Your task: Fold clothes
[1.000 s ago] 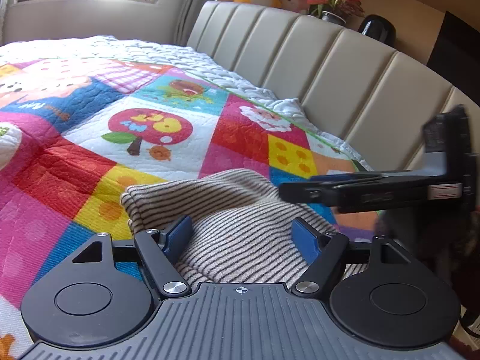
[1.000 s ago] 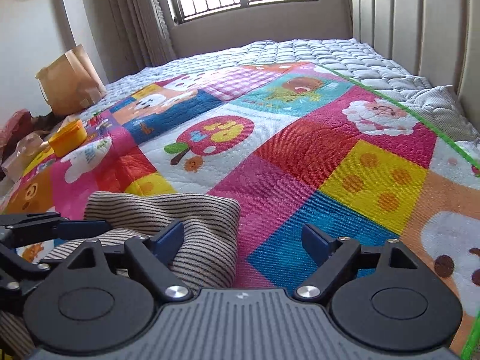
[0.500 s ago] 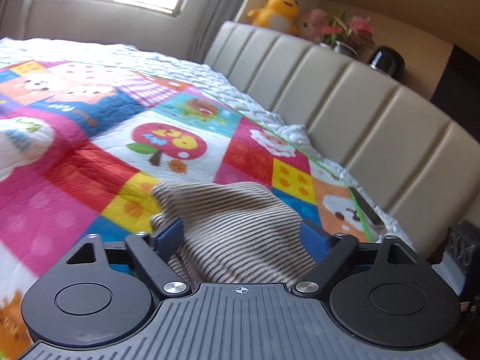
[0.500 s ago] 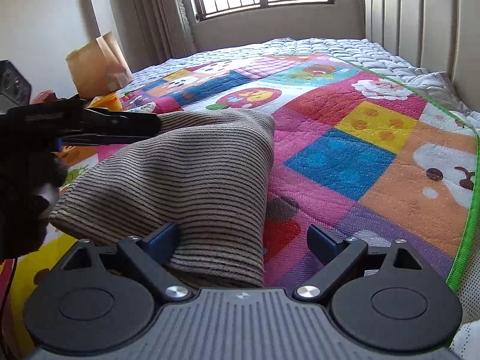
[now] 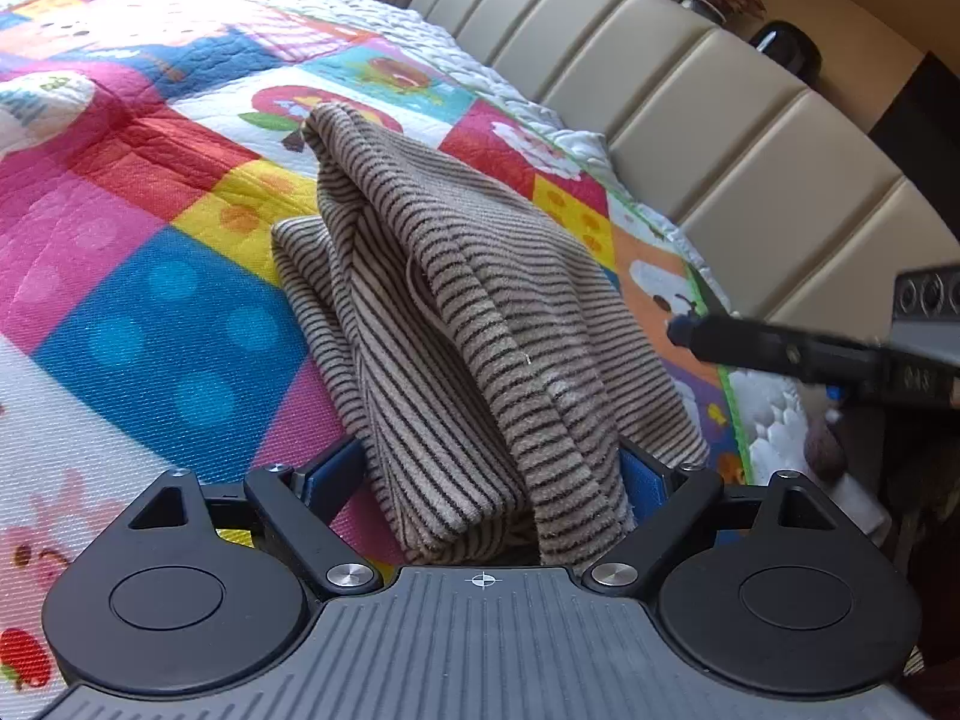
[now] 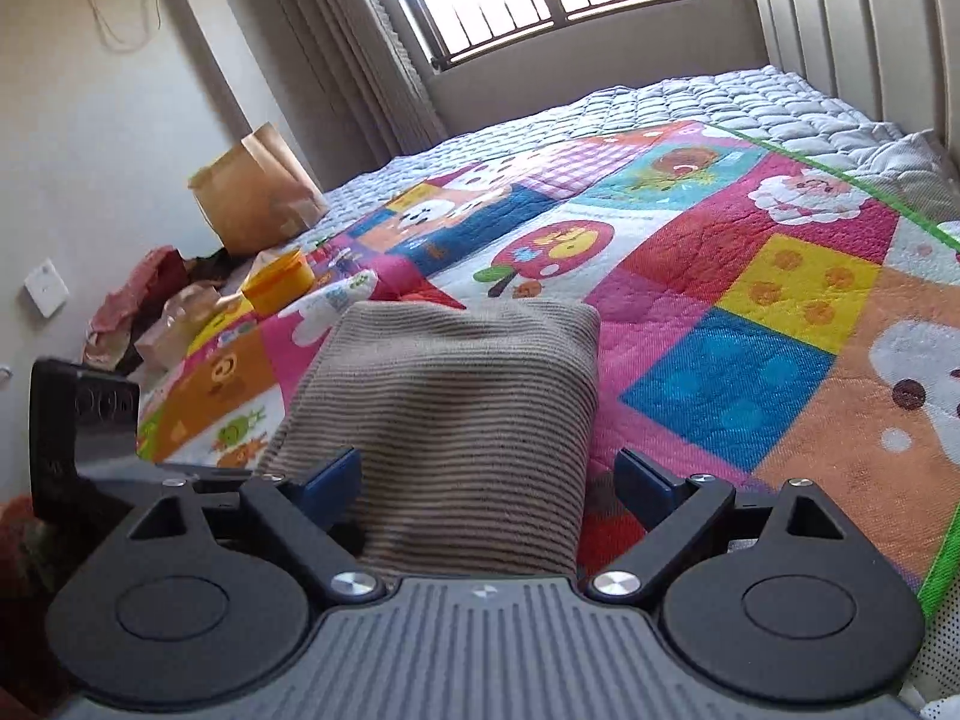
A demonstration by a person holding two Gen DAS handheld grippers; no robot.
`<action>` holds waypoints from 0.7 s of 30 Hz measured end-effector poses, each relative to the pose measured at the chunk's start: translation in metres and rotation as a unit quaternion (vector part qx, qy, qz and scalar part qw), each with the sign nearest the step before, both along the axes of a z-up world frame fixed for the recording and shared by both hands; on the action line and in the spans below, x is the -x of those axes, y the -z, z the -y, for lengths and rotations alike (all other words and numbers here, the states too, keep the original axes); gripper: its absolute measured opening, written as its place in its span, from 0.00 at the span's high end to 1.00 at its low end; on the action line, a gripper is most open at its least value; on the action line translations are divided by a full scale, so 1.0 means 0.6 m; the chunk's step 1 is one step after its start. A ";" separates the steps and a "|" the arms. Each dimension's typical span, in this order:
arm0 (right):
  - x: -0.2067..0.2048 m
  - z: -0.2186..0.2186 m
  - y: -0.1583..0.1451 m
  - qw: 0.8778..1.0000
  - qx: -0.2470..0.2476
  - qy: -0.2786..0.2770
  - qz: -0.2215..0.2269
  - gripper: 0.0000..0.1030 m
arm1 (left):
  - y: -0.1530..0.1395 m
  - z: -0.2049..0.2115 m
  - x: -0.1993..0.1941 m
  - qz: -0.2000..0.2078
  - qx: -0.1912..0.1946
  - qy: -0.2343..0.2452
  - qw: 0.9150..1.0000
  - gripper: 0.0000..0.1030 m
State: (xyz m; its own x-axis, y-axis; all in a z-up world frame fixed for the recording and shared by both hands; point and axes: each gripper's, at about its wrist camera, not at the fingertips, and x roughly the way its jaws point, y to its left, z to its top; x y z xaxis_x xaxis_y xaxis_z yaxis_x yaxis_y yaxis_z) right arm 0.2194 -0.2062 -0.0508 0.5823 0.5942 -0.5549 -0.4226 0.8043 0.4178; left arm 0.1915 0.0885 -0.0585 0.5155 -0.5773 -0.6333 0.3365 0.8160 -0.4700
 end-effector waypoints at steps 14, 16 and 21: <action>-0.085 -0.002 0.077 0.995 -0.057 -0.039 -0.077 0.27 | 0.025 -0.011 -0.072 -0.028 0.101 -0.004 0.994 0.18; -0.094 -0.001 0.075 0.995 -0.066 -0.031 -0.068 0.29 | 0.024 -0.007 -0.097 -0.030 0.112 -0.002 0.993 0.20; -0.155 0.012 0.043 0.997 -0.080 0.003 -0.008 0.31 | -0.002 0.010 -0.176 0.019 0.100 -0.006 0.995 0.22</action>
